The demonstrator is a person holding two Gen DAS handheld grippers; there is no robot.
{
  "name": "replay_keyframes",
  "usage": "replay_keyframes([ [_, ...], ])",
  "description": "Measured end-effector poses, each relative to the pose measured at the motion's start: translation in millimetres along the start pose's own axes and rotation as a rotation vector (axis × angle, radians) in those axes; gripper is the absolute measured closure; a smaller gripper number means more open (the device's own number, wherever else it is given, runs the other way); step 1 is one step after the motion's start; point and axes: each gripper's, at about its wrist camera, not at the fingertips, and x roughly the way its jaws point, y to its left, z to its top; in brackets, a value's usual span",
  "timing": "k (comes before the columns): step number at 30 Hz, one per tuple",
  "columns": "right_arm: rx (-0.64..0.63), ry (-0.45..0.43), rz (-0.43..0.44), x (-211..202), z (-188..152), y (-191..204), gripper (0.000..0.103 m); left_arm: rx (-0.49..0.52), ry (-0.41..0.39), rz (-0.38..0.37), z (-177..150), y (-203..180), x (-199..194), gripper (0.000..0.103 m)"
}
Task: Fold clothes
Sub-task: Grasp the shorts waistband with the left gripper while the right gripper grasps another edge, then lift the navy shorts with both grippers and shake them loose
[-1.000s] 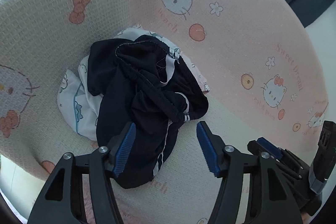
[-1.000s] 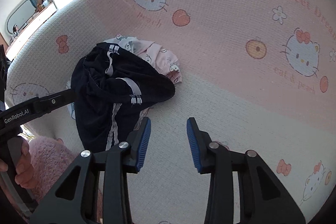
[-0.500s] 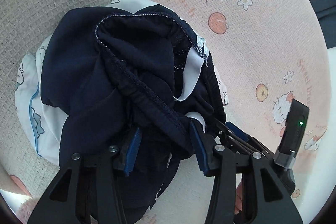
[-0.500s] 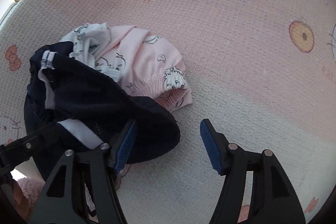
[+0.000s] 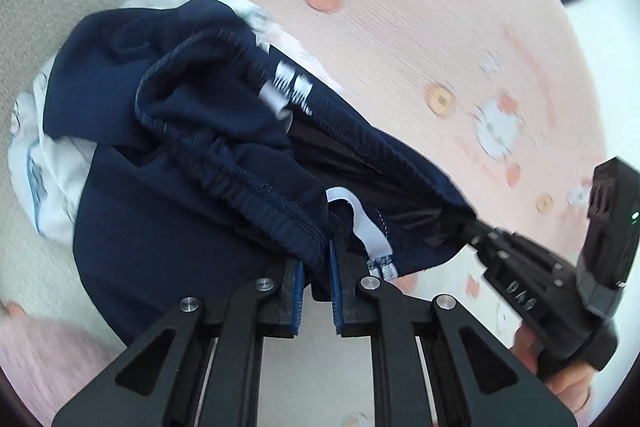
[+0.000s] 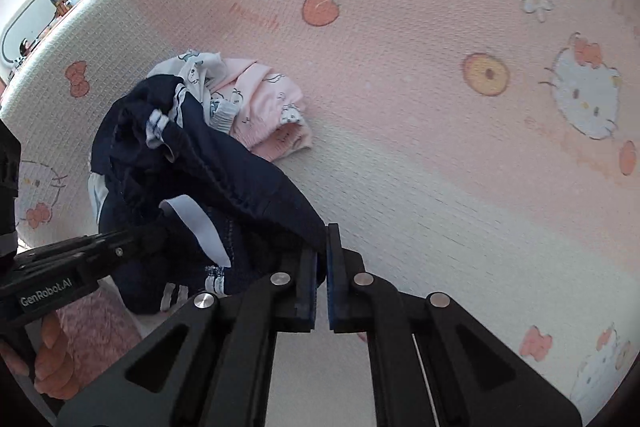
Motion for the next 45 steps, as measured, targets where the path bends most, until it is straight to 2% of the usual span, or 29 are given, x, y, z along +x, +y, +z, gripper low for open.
replay_keyframes([
  [3, 0.039, -0.031, -0.066, -56, -45, -34, 0.101, 0.023, 0.041, -0.067, -34, -35, 4, 0.091],
  [7, 0.207, -0.016, -0.113, -112, -117, -86, 0.101, 0.117, 0.143, -0.101, -84, -86, 27, 0.091],
  [10, 0.357, 0.054, -0.102, -127, -174, -117, 0.1, 0.195, 0.183, -0.098, -109, -114, 35, 0.091],
  [13, 0.4, 0.149, -0.073, -134, -217, -127, 0.096, 0.265, 0.207, -0.092, -132, -137, 41, 0.091],
  [15, 0.413, 0.158, -0.035, -139, -230, -125, 0.093, 0.299, 0.186, -0.083, -136, -145, 38, 0.091],
  [17, 0.403, 0.138, 0.019, -145, -227, -120, 0.088, 0.326, 0.18, -0.12, -142, -122, 17, 0.091],
  [19, 0.364, 0.105, 0.062, -151, -220, -112, 0.084, 0.351, 0.189, -0.169, -147, -120, 11, 0.091],
  [22, 0.245, 0.044, 0.097, -152, -203, -91, 0.081, 0.398, 0.152, -0.174, -170, -110, -23, 0.091],
  [24, 0.243, 0.061, 0.137, -137, -199, -82, 0.074, 0.426, 0.133, -0.158, -180, -109, -37, 0.091],
  [28, 0.294, 0.138, 0.175, -93, -204, -73, 0.062, 0.423, 0.135, -0.142, -183, -102, -38, 0.091],
  [30, 0.296, 0.168, 0.158, -72, -207, -70, 0.055, 0.434, 0.128, -0.127, -183, -99, -41, 0.091],
  [32, 0.291, 0.208, 0.124, -52, -208, -71, 0.055, 0.438, 0.126, -0.124, -183, -97, -43, 0.091],
  [37, 0.257, 0.217, -0.05, -20, -200, -86, 0.055, 0.438, 0.129, -0.112, -188, -96, -40, 0.091],
  [38, 0.244, 0.221, -0.07, -13, -199, -90, 0.06, 0.436, 0.134, -0.114, -189, -96, -41, 0.091],
  [39, 0.228, 0.248, -0.073, -2, -200, -93, 0.081, 0.434, 0.137, -0.108, -188, -95, -40, 0.091],
  [40, 0.216, 0.28, -0.067, 8, -202, -95, 0.089, 0.433, 0.139, -0.101, -188, -94, -38, 0.091],
  [42, 0.232, 0.267, -0.066, 7, -205, -102, 0.096, 0.428, 0.153, -0.073, -187, -91, -33, 0.091],
  [45, 0.255, 0.204, -0.19, -20, -206, -119, 0.098, 0.422, 0.208, 0.059, -186, -80, -13, 0.091],
])
